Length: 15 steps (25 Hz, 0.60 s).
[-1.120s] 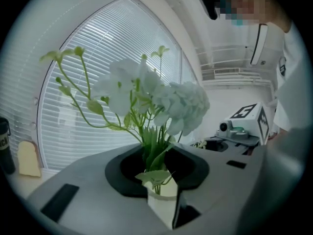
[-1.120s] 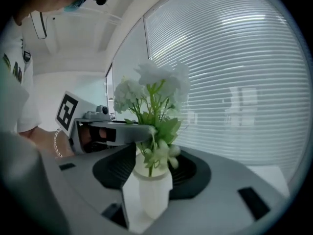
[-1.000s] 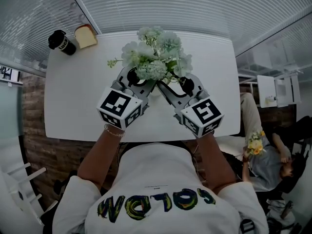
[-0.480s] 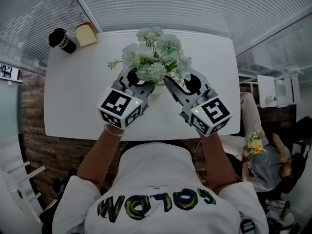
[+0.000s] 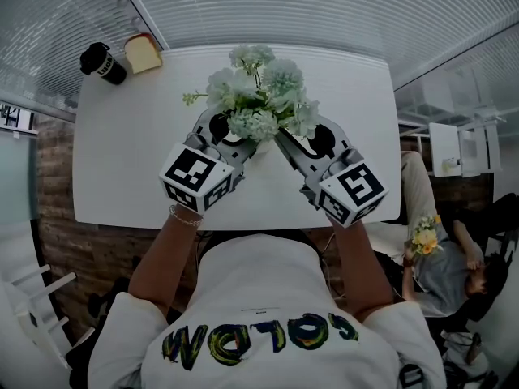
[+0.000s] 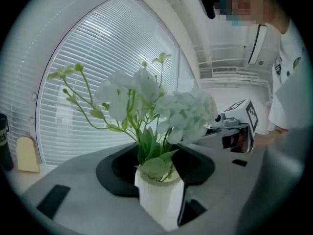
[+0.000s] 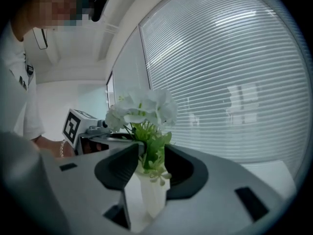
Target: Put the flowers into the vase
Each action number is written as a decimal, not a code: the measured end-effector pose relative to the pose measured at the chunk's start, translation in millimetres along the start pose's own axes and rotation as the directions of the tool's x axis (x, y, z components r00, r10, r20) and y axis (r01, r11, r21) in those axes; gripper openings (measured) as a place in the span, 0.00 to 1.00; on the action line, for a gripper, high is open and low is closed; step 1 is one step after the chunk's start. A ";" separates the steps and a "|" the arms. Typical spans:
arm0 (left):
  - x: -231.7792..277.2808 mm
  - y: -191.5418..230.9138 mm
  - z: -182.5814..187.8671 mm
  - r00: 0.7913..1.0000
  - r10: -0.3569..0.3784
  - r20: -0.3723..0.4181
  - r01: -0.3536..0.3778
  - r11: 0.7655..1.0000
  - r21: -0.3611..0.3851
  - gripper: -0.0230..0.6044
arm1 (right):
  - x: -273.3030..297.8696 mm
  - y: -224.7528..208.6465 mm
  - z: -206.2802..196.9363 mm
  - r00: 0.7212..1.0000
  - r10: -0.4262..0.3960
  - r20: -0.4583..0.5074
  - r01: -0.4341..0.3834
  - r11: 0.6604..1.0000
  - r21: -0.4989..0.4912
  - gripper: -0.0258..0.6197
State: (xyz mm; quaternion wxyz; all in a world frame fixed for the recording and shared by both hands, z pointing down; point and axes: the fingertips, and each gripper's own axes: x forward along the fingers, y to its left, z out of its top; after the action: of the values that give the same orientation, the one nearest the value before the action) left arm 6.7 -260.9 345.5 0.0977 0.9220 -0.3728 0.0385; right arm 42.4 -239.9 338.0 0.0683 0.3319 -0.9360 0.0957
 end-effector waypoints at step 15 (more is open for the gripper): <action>-5.0 1.6 -14.6 1.000 0.002 -0.014 -0.003 1.000 -0.018 0.40 | 1.3 3.1 -14.4 1.000 0.003 -0.014 -0.002 1.000 0.020 0.32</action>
State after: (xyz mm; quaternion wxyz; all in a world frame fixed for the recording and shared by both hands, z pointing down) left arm 2.0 -255.6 359.2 0.1088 0.9202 -0.3736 0.0417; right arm 40.4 -235.1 351.9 0.0713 0.3307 -0.9349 0.1076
